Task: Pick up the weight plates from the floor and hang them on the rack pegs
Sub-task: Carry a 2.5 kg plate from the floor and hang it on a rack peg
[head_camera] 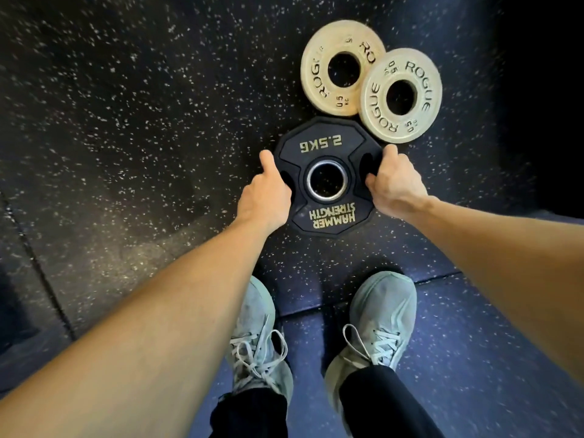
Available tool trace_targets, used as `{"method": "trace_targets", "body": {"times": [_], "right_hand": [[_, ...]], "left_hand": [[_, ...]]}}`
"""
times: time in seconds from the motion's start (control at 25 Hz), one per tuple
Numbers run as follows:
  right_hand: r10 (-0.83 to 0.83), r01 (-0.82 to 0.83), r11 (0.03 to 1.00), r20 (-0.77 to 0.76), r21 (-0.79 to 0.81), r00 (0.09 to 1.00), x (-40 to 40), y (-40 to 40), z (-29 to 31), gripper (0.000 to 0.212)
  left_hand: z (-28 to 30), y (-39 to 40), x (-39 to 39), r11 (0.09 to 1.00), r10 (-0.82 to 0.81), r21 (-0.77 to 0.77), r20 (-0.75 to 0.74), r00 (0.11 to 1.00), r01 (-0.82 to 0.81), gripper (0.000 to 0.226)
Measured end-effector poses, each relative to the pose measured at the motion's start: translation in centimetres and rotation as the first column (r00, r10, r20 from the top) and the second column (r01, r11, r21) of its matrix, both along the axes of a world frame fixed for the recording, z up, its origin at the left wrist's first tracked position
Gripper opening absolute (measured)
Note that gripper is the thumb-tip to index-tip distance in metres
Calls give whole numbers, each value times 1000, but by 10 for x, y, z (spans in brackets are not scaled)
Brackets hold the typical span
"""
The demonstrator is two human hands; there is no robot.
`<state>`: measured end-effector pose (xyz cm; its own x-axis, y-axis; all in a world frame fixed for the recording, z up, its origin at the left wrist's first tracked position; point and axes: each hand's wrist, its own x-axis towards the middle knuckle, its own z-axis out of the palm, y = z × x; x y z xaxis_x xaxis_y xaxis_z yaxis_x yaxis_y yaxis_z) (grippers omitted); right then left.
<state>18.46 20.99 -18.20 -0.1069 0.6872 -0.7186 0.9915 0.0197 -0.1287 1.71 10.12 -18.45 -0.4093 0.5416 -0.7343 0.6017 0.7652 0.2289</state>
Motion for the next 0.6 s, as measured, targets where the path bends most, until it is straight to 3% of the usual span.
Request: {"method": "trace_targets", "body": {"times": [0.16, 0.28, 0.48, 0.6], "right_hand": [[-56, 55, 997, -19, -56, 998, -2, -3, 13, 22], [-89, 85, 987, -27, -134, 996, 7, -24, 45, 27], [-170, 170, 948, 22, -270, 985, 18, -66, 146, 40], [-307, 298, 880, 36, -370, 951, 24, -81, 236, 44]], "left_hand": [[15, 0, 0, 999, 21, -29, 21, 1000, -21, 58], [52, -21, 3, 997, 42, -71, 48, 998, -39, 51], [156, -61, 11, 985, 111, -149, 124, 986, -92, 47], [243, -77, 11, 981, 128, -163, 117, 985, -108, 47]]}}
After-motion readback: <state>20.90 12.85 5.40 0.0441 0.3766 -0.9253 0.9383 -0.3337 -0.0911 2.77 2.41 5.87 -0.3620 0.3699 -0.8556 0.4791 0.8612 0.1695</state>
